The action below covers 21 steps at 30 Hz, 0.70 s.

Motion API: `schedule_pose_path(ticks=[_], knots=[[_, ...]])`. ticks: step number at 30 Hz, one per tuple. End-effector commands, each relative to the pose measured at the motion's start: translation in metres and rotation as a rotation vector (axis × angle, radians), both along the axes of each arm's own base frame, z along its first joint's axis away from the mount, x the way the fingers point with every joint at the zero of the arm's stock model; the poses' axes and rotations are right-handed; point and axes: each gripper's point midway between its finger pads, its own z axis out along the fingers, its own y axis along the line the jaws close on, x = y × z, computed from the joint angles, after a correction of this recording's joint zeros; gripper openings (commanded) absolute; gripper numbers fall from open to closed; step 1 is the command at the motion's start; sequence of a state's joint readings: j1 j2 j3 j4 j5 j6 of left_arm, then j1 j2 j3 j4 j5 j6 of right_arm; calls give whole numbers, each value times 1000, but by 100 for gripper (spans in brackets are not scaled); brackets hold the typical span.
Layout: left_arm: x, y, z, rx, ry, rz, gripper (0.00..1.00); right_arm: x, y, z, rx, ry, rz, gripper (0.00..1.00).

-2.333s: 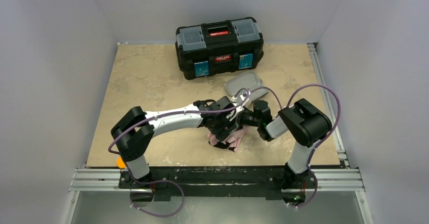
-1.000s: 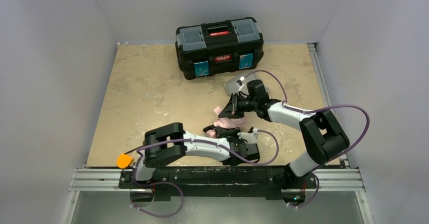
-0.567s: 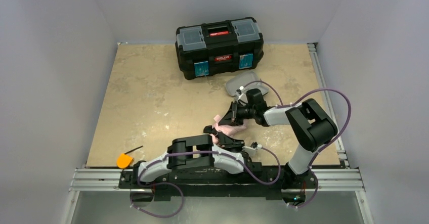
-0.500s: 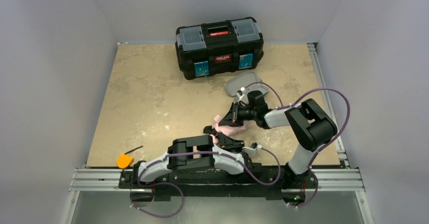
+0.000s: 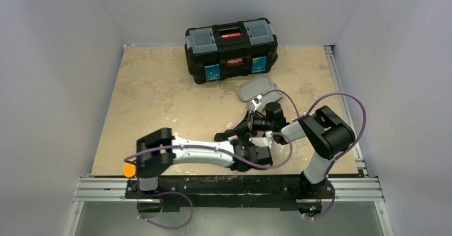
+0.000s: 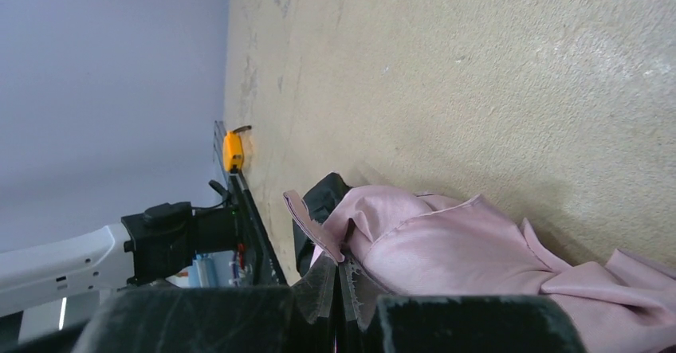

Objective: Put away the umbrella

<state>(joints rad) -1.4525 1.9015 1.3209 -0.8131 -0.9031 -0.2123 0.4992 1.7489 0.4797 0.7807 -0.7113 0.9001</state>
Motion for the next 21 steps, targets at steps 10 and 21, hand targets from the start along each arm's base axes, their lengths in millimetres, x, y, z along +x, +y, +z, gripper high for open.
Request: schedule_pose_path(ticks=[10, 21], knots=[[20, -10, -30, -590, 623, 86, 100, -24, -31, -53, -218, 132, -62, 0], [25, -23, -62, -658, 652, 101, 100, -15, -26, -41, -203, 120, -69, 0]])
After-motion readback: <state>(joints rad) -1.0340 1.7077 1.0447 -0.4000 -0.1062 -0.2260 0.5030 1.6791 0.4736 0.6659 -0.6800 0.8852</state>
